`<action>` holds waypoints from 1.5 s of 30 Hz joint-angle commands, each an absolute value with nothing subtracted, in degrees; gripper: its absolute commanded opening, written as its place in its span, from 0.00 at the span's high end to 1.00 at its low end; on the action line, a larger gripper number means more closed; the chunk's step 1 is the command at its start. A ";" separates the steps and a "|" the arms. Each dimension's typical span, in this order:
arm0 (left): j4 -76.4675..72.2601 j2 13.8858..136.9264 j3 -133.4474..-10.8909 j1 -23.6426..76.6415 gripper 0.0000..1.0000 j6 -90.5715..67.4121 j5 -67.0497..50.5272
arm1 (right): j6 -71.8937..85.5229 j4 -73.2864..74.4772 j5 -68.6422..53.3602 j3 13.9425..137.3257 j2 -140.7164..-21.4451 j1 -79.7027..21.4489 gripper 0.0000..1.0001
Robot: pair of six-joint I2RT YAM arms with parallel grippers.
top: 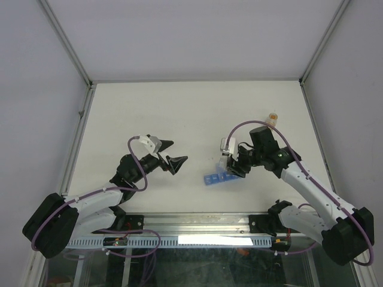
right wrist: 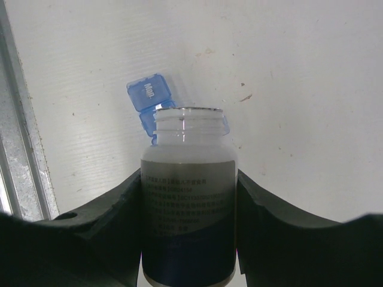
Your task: Sort the pills into containers
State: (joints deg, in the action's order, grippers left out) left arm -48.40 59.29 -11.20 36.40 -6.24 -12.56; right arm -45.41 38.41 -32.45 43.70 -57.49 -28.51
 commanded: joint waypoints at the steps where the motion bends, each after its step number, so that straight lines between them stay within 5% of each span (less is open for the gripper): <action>1: -48.60 60.02 -14.18 36.73 0.01 -4.47 -14.00 | -42.47 33.64 -33.87 44.65 -55.84 -28.26 0.95; 11: -48.17 59.99 -14.24 36.73 0.01 -4.46 -13.93 | -38.06 28.44 -33.86 49.91 -55.90 -26.04 0.95; 20: -48.63 58.71 -13.27 36.69 0.01 -4.44 -14.33 | -19.13 13.88 -43.72 74.93 -62.75 -12.31 0.97; 23: -48.89 58.05 -12.75 36.74 0.01 -4.48 -14.46 | -8.14 -0.94 -48.05 81.65 -66.43 -0.52 0.98; 27: -49.08 57.59 -12.50 36.73 0.01 -4.41 -14.85 | 45.03 -52.95 -56.53 77.21 -70.31 12.54 1.00; 30: -49.11 57.27 -12.40 36.73 0.01 -4.40 -15.01 | 65.33 -77.81 -57.24 76.02 -71.32 13.58 1.00; 41: -50.33 56.07 -10.98 36.74 0.01 -4.25 -15.05 | 47.25 -63.77 -78.47 54.45 -60.69 11.30 0.99; 43: -51.03 55.44 -10.29 36.74 0.01 -4.48 -14.80 | 32.43 -47.64 -82.83 49.76 -57.12 10.32 0.99; 45: -51.64 54.76 -9.63 36.74 0.01 -4.53 -14.68 | 8.00 -15.77 -85.18 50.89 -54.88 9.89 1.00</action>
State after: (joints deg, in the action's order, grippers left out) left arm -46.98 56.84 -10.68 36.40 -6.09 -13.93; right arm 42.72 -56.90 -75.42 51.55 -57.87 10.94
